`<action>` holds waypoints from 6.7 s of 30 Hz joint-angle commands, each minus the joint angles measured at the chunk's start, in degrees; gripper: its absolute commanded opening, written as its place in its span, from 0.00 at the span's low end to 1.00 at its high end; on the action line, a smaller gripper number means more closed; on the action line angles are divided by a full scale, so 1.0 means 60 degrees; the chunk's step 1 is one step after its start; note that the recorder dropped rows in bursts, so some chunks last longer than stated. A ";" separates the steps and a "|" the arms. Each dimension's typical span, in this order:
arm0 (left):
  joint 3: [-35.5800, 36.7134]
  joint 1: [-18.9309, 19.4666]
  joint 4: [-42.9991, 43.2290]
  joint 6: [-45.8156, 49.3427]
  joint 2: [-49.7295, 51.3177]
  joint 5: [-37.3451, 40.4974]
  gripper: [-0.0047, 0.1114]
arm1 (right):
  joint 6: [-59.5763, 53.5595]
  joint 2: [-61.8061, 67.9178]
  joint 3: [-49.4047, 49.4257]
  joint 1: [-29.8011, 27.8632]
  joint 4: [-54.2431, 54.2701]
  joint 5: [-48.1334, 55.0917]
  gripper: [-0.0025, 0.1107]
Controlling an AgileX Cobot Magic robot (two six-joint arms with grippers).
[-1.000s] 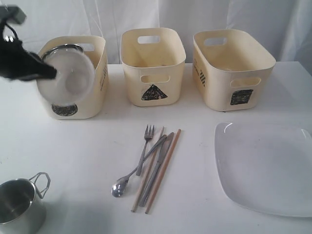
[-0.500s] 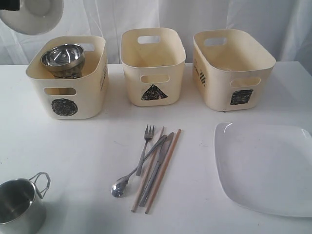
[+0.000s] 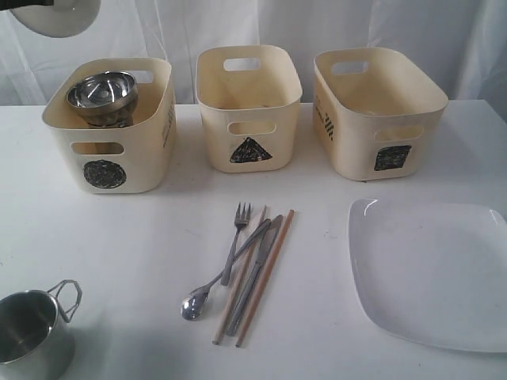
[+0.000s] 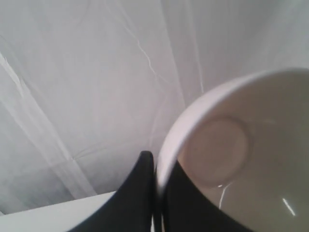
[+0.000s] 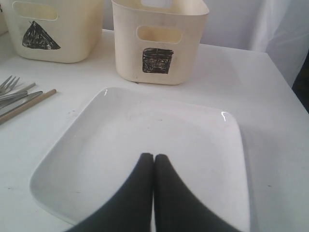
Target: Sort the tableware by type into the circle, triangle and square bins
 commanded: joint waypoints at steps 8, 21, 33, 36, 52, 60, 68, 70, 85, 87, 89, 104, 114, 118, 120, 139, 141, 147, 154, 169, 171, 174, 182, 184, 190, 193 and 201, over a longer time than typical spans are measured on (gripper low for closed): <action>-0.0320 -0.0261 0.2443 0.0163 0.2014 -0.0365 0.04 | 0.0040 0.0025 -0.0024 -0.0006 -0.0049 -0.0142 0.02; -0.0320 -0.0665 0.3749 0.0128 0.2545 -0.0668 0.33 | 0.0040 0.0025 -0.0024 -0.0006 -0.0049 -0.0142 0.02; -0.0320 -0.0665 0.3764 -0.0879 0.1743 -0.1161 0.60 | 0.0040 0.0025 -0.0024 -0.0006 -0.0049 -0.0142 0.02; -0.0320 -0.0665 0.3764 -0.0879 0.1030 -0.1579 0.60 | 0.0040 0.0025 -0.0024 -0.0006 -0.0049 -0.0142 0.02; -0.0320 -0.0665 0.3733 -0.0940 -0.1671 0.5002 0.04 | 0.0040 0.0025 -0.0024 -0.0006 -0.0049 -0.0142 0.02; 0.0133 -0.0665 0.3935 -0.1287 -0.1333 1.2269 0.04 | 0.0040 0.0025 -0.0024 -0.0006 -0.0049 -0.0142 0.02; 0.1520 -0.0665 0.5020 -0.2552 -0.1314 1.2481 0.14 | 0.0040 0.0025 -0.0024 -0.0006 -0.0049 -0.0142 0.02; 0.1941 -0.0665 0.5020 -0.2535 -0.1314 1.2443 0.22 | 0.0040 0.0025 -0.0024 -0.0006 -0.0049 -0.0142 0.02; 0.4258 -0.0665 0.5020 -0.1322 -0.0967 0.8868 0.56 | 0.0040 0.0025 -0.0024 -0.0006 -0.0124 -0.0092 0.02; 0.4442 -0.0665 0.5020 -0.1173 -0.0865 0.8720 0.56 | 0.0040 0.0025 -0.0024 -0.0006 -0.0124 -0.0092 0.02; 0.4626 -0.0665 0.5020 -0.1082 -0.0750 0.8591 0.56 | 0.0040 0.0025 -0.0024 -0.0006 -0.0124 -0.0092 0.03; 0.5139 -0.0665 0.4947 -0.1082 -0.0102 0.8068 0.37 | 0.0040 0.0025 -0.0024 -0.0006 -0.0124 -0.0092 0.54; 0.3822 -0.0665 0.5168 -0.1191 -0.0570 0.7699 0.04 | 0.0040 0.0025 -0.0024 -0.0006 -0.0343 -0.0075 0.76; 0.2455 -0.0665 0.5657 -0.1458 -0.1393 0.6446 0.04 | 0.0040 0.0025 -0.0024 -0.0006 -0.0385 -0.0075 0.76; 0.1696 -0.0665 0.5716 -0.2085 -0.1806 0.5115 0.04 | 0.0040 0.0025 -0.0024 -0.0006 -0.0385 -0.0075 0.76; 0.0894 -0.0665 0.6047 -0.6656 0.1695 -0.1995 0.04 | 0.0040 0.0025 -0.0024 -0.0006 -0.0382 -0.0075 0.34; 0.0894 -0.0665 0.6252 -0.7090 0.1673 -0.0997 0.04 | 0.0040 0.0025 -0.0024 -0.0006 -0.0382 -0.0075 0.20; 0.0894 -0.0780 0.6382 -0.7190 0.1611 0.0487 0.04 | 0.0040 0.0025 -0.0024 -0.0006 -0.0382 -0.0075 0.29; 0.0894 -0.0960 0.6382 -0.7190 0.1611 0.0339 0.04 | 0.0040 0.0025 -0.0024 -0.0006 -0.1143 -0.0075 0.93; 0.0140 -0.0960 0.6382 -0.7592 0.0773 0.1917 0.54 | 0.0041 0.0025 -0.0024 -0.0006 -0.0947 -0.0075 0.16; 0.0060 -0.0960 0.6382 -0.7495 0.0383 0.1993 0.54 | 0.0041 0.0025 -0.0024 -0.0006 -0.0947 -0.0075 0.32; 0.0055 -0.0960 0.6382 -0.7322 -0.0262 0.2048 0.54 | 0.0041 0.0025 -0.0024 -0.0006 -0.0905 -0.0075 0.60; 0.0156 -0.0960 0.6382 -0.7356 -0.1392 0.5331 0.43 | 0.0098 0.0025 -0.0024 -0.0006 -0.1315 -0.0075 0.78; 0.0350 -0.0960 0.6382 -0.7356 -0.1538 0.6296 0.32 | 0.0137 0.0025 -0.0024 -0.0006 -0.1315 -0.0075 0.59; 0.1598 -0.0941 0.6488 -0.7887 -0.2071 0.6110 0.04 | 0.0318 0.0025 -0.0024 -0.0006 -0.1339 -0.0075 0.04; 0.2590 -0.0941 0.6488 -0.8740 -0.2847 0.4776 0.04 | 0.0318 0.0025 -0.0024 -0.0006 -0.1381 -0.0075 0.03; 0.6588 -0.0941 0.6720 -0.6846 -0.7085 -0.0626 0.04 | 0.0318 0.0025 -0.0024 -0.0006 -0.1356 -0.0075 0.03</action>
